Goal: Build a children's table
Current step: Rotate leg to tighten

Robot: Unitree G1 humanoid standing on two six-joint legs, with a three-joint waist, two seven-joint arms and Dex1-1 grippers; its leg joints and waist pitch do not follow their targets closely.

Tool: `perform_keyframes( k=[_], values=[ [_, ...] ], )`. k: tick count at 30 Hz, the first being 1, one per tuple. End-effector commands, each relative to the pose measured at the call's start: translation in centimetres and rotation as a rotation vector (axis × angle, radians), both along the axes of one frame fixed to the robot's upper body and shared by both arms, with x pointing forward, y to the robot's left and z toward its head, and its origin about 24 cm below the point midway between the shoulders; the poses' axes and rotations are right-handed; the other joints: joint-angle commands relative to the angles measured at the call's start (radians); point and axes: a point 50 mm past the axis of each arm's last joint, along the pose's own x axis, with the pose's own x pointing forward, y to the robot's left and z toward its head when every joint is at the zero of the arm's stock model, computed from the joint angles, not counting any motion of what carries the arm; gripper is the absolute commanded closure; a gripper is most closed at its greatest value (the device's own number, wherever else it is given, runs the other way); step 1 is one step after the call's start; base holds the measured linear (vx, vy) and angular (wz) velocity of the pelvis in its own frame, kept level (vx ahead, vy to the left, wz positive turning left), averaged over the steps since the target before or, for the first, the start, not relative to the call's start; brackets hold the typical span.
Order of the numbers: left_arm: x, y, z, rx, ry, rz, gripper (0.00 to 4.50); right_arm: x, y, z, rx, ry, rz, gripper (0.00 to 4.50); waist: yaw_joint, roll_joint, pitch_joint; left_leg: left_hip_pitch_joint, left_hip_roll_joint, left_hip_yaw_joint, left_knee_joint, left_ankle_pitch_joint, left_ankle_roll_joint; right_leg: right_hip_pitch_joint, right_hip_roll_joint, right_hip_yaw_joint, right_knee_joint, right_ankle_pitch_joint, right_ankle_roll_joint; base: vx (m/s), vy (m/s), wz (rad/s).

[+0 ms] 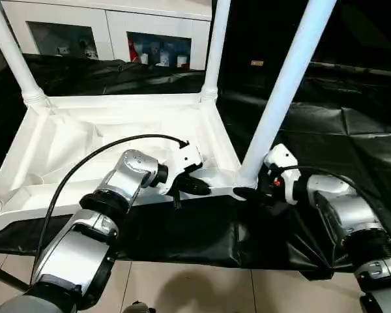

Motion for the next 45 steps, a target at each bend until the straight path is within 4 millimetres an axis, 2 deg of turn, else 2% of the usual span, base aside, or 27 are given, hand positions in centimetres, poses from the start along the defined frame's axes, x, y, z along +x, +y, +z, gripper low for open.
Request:
perform_keyframes(
  k=[1, 2, 7, 9, 19, 21, 23, 24, 26, 27, 28, 29, 33, 34, 36, 38, 40, 43, 44, 45],
  values=[
    [-0.4, 0.3, -1.0, 0.015, 0.050, 0.010, 4.50, 0.2, -0.3, 0.4, 0.004, -0.012, -0.014, 0.79, -0.001, -0.003, -0.065, 0.025, 0.050, -0.025, -0.071, -0.207, 0.041, 0.044, -0.066, 0.044, -0.070, -0.160, -0.257, 0.000, 0.000, 0.00],
    [-0.4, 0.3, -1.0, 0.016, 0.050, 0.010, 4.50, 0.2, -0.3, 0.3, 0.004, -0.011, -0.014, 1.01, -0.001, -0.002, -0.065, 0.026, 0.051, -0.025, -0.071, -0.207, 0.039, 0.045, -0.066, 0.044, -0.070, -0.160, -0.255, 0.000, 0.000, 0.00],
    [-0.4, 0.4, -0.9, 0.018, 0.052, 0.012, 4.50, 0.2, 0.0, 0.3, 0.057, -0.010, -0.018, 1.29, 0.000, -0.002, -0.066, 0.025, 0.050, -0.025, -0.070, -0.200, 0.042, 0.045, -0.067, 0.045, -0.068, -0.147, -0.260, 0.000, 0.000, 0.00],
    [-0.4, 0.4, -0.9, 0.018, 0.051, 0.013, 4.50, 0.3, 0.0, 0.3, 0.059, -0.012, -0.019, 1.58, 0.000, -0.002, -0.066, 0.024, 0.050, -0.025, -0.070, -0.195, 0.043, 0.046, -0.065, 0.044, -0.067, -0.138, -0.261, 0.000, 0.000, 0.00],
    [-0.4, 0.5, -0.9, 0.017, 0.056, 0.015, 4.50, -0.2, 0.4, -0.2, 0.092, 0.008, -0.019, 1.76, 0.000, 0.001, -0.067, 0.025, 0.051, -0.024, -0.070, -0.193, 0.043, 0.046, -0.065, 0.044, -0.065, -0.121, -0.269, 0.000, 0.000, 0.00],
    [-0.2, 0.2, -1.1, 0.011, 0.042, 0.074, 4.50, 0.0, 0.3, -1.1, 0.102, 0.029, -0.123, 1.76, -0.002, 0.000, -0.066, 0.026, 0.051, -0.025, -0.071, -0.200, 0.039, 0.044, -0.067, 0.045, -0.066, -0.131, -0.269, 0.000, 0.000, 0.00],
    [0.0, 0.0, -1.2, 0.008, 0.035, 0.112, 4.50, 0.1, 0.2, -1.6, 0.106, 0.042, -0.176, 1.76, -0.007, 0.000, -0.062, 0.029, 0.050, -0.026, -0.074, -0.244, 0.023, 0.041, -0.069, 0.044, -0.078, -0.211, -0.254, 0.000, 0.000, 0.00],
    [0.5, -0.5, -1.4, 0.001, 0.014, 0.224, 4.50, 0.5, 0.4, -2.7, 0.122, 0.057, -0.335, 1.76, -0.008, 0.000, -0.060, 0.031, 0.050, -0.028, -0.076, -0.271, 0.014, 0.040, -0.069, 0.044, -0.084, -0.263, -0.240, 0.000, 0.000, 0.00],
    [0.7, -0.9, -1.6, -0.003, 0.007, 0.291, 4.50, 0.6, 0.5, -3.4, 0.130, 0.068, -0.427, 1.76, -0.014, 0.005, -0.054, 0.034, 0.052, -0.029, -0.081, -0.307, -0.012, 0.030, -0.070, 0.046, -0.087, -0.317, -0.233, 0.000, 0.000, 0.00],
    [0.8, -1.2, -1.8, -0.004, 0.005, 0.335, 4.50, 0.8, 0.7, -3.8, 0.135, 0.074, -0.513, 1.76, -0.017, 0.000, -0.054, 0.038, 0.047, -0.035, -0.082, -0.353, -0.029, 0.032, -0.072, 0.040, -0.099, -0.416, -0.201, 0.000, 0.000, 0.00],
    [0.9, -1.8, -2.0, -0.010, 0.000, 0.383, 4.50, 1.1, 1.1, -4.1, 0.142, 0.079, -0.599, 1.77, -0.020, 0.004, -0.054, 0.038, 0.047, -0.037, -0.082, -0.363, -0.036, 0.031, -0.072, 0.041, -0.100, -0.439, -0.191, 0.000, 0.000, 0.00],
    [0.9, -2.5, -2.2, -0.013, -0.004, 0.417, 4.50, 1.4, 1.7, -4.2, 0.143, 0.071, -0.660, 1.77, -0.031, 0.005, -0.052, 0.039, 0.048, -0.043, -0.087, -0.393, -0.053, 0.026, -0.072, 0.039, -0.106, -0.482, -0.168, 0.000, 0.000, 0.00],
    [0.7, -5.3, -2.4, -0.036, -0.031, 0.481, 4.50, 2.5, 4.3, -3.4, 0.200, 0.047, -0.793, 1.77, -0.039, 0.005, -0.055, 0.041, 0.045, -0.042, -0.087, -0.404, -0.040, 0.023, -0.071, 0.039, -0.115, -0.481, -0.150, 0.000, 0.000, 0.00],
    [0.7, -5.3, -2.4, -0.036, -0.031, 0.481, 4.50, 2.5, 4.3, -3.4, 0.200, 0.047, -0.793, 1.77, -0.038, 0.008, -0.056, 0.040, 0.045, -0.042, -0.089, -0.399, -0.038, 0.023, -0.070, 0.039, -0.116, -0.472, -0.149, 0.000, 0.000, 0.00],
    [0.5, -6.2, -2.3, -0.038, -0.047, 0.467, 4.50, 2.8, 5.4, -3.1, 0.173, 0.028, -0.782, 1.77, -0.039, 0.008, -0.058, 0.036, 0.044, -0.040, -0.092, -0.374, -0.027, 0.028, -0.066, 0.039, -0.114, -0.416, -0.150, 0.000, 0.000, 0.00],
    [0.5, -6.5, -2.2, -0.020, -0.075, 0.441, 4.50, 3.0, 6.5, -2.8, 0.154, -0.005, -0.742, 1.77, -0.040, 0.007, -0.058, 0.036, 0.043, -0.038, -0.092, -0.370, -0.022, 0.026, -0.066, 0.041, -0.113, -0.395, -0.155, 0.000, 0.000, 0.00],
    [0.7, -5.8, -2.1, 0.002, -0.099, 0.415, 4.50, 3.1, 6.4, -2.2, 0.199, -0.040, -0.699, 1.21, -0.038, 0.007, -0.058, 0.035, 0.044, -0.037, -0.091, -0.365, -0.015, 0.027, -0.068, 0.042, -0.112, -0.380, -0.158, 0.000, 0.000, 0.00],
    [0.7, -5.4, -2.1, 0.003, -0.101, 0.404, 4.50, 3.1, 6.0, -2.0, 0.217, -0.045, -0.672, 0.92, -0.038, 0.005, -0.059, 0.030, 0.043, -0.036, -0.091, -0.358, 0.000, 0.033, -0.067, 0.042, -0.110, -0.376, -0.161, 0.000, 0.000, 0.00],
    [0.8, -5.0, -2.0, 0.002, -0.102, 0.387, 4.50, 3.2, 5.5, -1.7, 0.208, -0.061, -0.651, 0.76, -0.038, 0.007, -0.059, 0.030, 0.043, -0.036, -0.091, -0.354, 0.000, 0.032, -0.068, 0.043, -0.110, -0.376, -0.161, 0.000, 0.000, 0.00],
    [0.9, -4.2, -1.8, 0.002, -0.107, 0.355, 4.50, 3.3, 4.3, -1.0, 0.194, -0.086, -0.584, 0.76, -0.035, 0.003, -0.059, 0.030, 0.042, -0.035, -0.090, -0.340, 0.004, 0.035, -0.066, 0.041, -0.111, -0.372, -0.157, 0.000, 0.000, 0.00]
  ],
)
